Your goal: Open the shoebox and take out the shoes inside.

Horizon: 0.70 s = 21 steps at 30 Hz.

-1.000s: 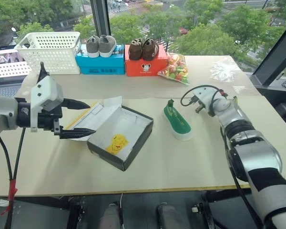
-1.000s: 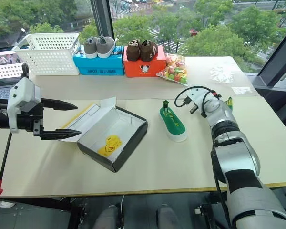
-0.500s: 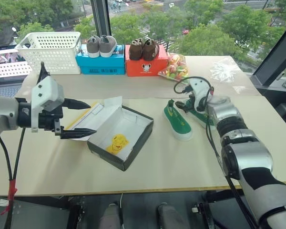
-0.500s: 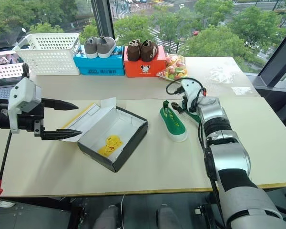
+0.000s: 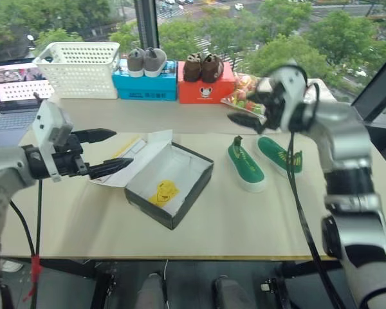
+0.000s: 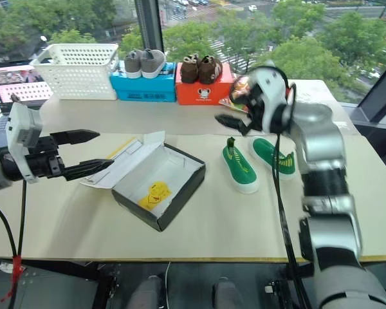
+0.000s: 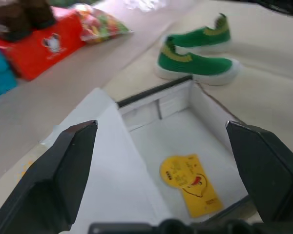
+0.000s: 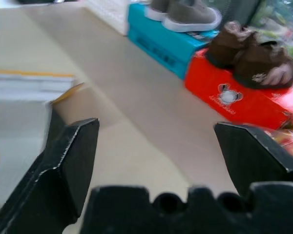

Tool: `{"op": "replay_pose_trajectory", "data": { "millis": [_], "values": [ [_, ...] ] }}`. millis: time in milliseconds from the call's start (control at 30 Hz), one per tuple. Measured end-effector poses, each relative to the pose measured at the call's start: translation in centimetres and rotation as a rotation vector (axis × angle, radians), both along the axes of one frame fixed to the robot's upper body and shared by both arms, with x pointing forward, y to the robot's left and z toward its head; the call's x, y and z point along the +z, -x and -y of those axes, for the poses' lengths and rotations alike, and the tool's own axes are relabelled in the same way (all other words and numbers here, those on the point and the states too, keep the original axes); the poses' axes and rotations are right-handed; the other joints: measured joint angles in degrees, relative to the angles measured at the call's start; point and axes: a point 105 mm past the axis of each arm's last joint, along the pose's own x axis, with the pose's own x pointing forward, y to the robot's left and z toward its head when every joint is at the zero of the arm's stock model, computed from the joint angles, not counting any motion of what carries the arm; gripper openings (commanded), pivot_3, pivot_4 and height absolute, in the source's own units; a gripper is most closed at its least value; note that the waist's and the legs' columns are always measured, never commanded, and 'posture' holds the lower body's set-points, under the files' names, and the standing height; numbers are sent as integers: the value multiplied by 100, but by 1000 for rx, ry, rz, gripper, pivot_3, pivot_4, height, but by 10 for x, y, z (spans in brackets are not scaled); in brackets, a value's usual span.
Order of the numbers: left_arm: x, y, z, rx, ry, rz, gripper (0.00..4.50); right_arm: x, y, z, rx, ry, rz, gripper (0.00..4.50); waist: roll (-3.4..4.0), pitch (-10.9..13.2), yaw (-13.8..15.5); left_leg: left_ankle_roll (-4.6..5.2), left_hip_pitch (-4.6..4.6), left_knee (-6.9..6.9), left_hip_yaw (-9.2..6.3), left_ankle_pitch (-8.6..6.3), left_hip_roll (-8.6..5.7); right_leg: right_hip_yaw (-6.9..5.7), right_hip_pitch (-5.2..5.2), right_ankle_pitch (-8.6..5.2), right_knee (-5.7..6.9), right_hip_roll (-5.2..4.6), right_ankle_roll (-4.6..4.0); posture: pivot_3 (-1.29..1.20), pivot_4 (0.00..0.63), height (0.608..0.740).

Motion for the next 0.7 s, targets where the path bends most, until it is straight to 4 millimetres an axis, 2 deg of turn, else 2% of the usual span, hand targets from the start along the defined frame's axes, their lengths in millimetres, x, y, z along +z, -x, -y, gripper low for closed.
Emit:
{"op": "replay_pose_trajectory", "data": {
  "millis": [67, 133, 200, 300, 333, 367, 433, 500, 633, 700],
  "values": [
    [-5, 0, -6, 70, 40, 11, 4500, -13, 7, 7, -15, -51, -68, 4445, -1, 0, 26, 0, 0, 10, 0, 0, 0, 3, 0, 2, 4, 0, 1, 0, 150, 740],
    [-7, 2, -10, 108, 42, 15, 4500, -11, 8, 10, -79, -117, -67, 4445, 0, 0, -6, -1, 6, 8, 1, 1, 0, 7, -2, 5, 4, 1, -1, 0, 150, 740],
    [-17, 7, -9, 142, 58, 8, 4500, -11, 11, 13, -216, -226, -11, 4445, -9, -31, -34, -1, 32, -9, 1, 0, 0, 8, 19, 4, 2, 0, -2, 0, 150, 740],
    [-46, 9, -6, 220, 96, -13, 4500, -59, 23, 22, -421, -276, -61, 4445, -19, -41, 3, -4, 36, -15, 2, -2, -2, 7, 23, 0, 0, -3, -3, 0, 150, 740],
    [-49, 8, -6, 235, 98, -9, 4500, -66, 25, 25, -448, -284, -71, 4445, -19, -41, 18, -4, 33, -13, 2, -2, -2, 8, 20, 0, 0, -3, -3, 0, 150, 740],
    [-57, 8, -7, 278, 100, -3, 4500, -89, 34, 32, -518, -291, -109, 4445, -19, -42, 65, -4, 31, -12, 3, -2, -4, 8, 19, 1, 0, -5, -3, 0, 150, 740],
    [-66, 10, -10, 328, 106, 12, 4500, -113, 53, 43, -581, -261, -121, 4445, -17, -42, 98, -5, 31, -9, 7, -2, -7, 10, 20, 1, -3, -10, -2, 0, 150, 740],
    [-68, 9, -14, 379, 147, 59, 4500, -122, 63, 51, -618, -234, -94, 4445, -15, -44, 93, -9, 36, -5, 10, -5, -6, 11, 24, 1, -8, -11, -2, 0, 150, 740],
    [-66, 11, -28, 487, 211, 155, 4500, -130, 78, 54, -623, -186, -15, 4445, -20, -51, 27, -22, 57, -3, 10, -13, -3, 11, 40, 5, -9, -10, -5, 0, 150, 740],
    [-68, 17, -41, 563, 257, 172, 4500, -138, 85, 60, -645, -163, 17, 4445, -19, -54, 11, -21, 73, -4, 10, -13, -2, 10, 62, 4, -16, -10, -5, 0, 150, 740]
  ]
}}
